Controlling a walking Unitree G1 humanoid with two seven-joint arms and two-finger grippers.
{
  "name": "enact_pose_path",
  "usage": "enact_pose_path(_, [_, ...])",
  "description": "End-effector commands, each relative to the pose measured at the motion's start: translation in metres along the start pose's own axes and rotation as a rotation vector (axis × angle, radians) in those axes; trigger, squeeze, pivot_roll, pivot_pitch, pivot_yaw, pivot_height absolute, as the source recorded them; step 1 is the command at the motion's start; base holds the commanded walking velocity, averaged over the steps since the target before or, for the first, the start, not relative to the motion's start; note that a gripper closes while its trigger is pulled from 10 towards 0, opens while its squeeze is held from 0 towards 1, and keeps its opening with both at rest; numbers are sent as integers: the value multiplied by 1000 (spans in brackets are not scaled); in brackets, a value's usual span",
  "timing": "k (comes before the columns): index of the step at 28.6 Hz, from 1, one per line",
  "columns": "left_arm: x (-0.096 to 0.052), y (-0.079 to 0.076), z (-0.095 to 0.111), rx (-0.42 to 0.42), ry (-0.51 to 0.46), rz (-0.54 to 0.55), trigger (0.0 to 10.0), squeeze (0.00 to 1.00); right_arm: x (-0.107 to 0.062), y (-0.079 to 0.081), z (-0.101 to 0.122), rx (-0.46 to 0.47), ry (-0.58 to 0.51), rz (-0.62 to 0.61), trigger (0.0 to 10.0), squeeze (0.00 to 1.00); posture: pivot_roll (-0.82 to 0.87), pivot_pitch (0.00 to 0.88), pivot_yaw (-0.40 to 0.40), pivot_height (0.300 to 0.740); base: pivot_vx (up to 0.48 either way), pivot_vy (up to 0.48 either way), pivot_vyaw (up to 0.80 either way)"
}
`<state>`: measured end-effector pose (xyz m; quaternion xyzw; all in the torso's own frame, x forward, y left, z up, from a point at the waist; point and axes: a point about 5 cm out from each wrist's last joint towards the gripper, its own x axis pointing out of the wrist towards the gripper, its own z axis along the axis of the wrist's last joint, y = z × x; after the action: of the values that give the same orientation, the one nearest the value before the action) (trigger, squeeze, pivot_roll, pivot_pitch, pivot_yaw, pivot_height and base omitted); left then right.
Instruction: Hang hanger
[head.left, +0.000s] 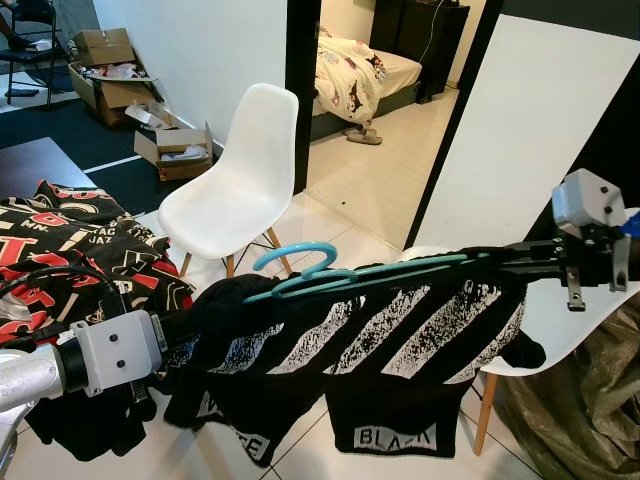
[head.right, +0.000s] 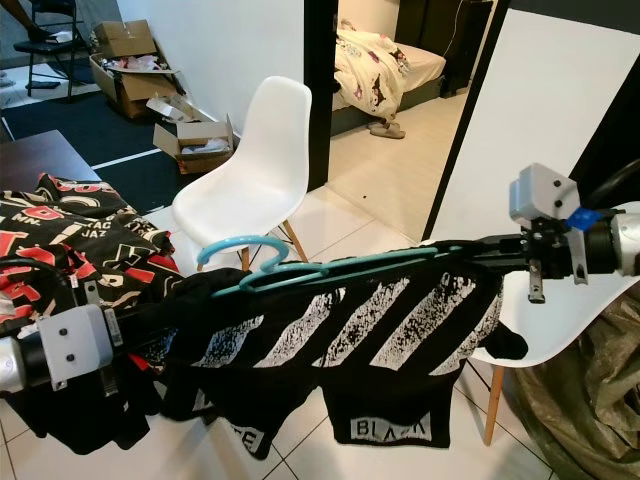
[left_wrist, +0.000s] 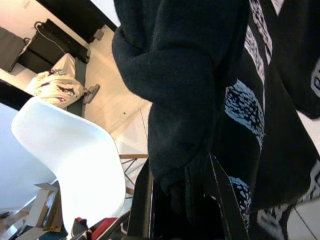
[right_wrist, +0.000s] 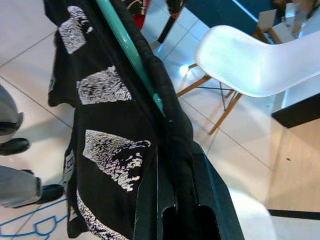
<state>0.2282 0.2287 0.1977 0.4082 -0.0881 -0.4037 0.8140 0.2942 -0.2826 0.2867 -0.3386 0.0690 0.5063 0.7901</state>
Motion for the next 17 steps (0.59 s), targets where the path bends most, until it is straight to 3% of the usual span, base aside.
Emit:
enact_pose_path(1, [-7,5,-4,8,39,-4,10000,0,-9,-5,0,-15,38,-44,0,0,84,0,-75,740,0,0,0])
enact_pose_path(11, [-3,3,-5,11,33,-53,10000,0,-9,-10,15,-82,39,-15,0,0,73,0,-68,740,0,0,0])
enact_pose_path(16, [2,6,-6,3,23,-60,10000,0,10,-3,35,-143,-44,85,0,0,61,0,-57,740,0,0,0])
enact_pose_path(17, [7,5,-6,2,12,-66,10000,0,20,2,43,-164,-87,123,0,0,59,0,-54,740,0,0,0])
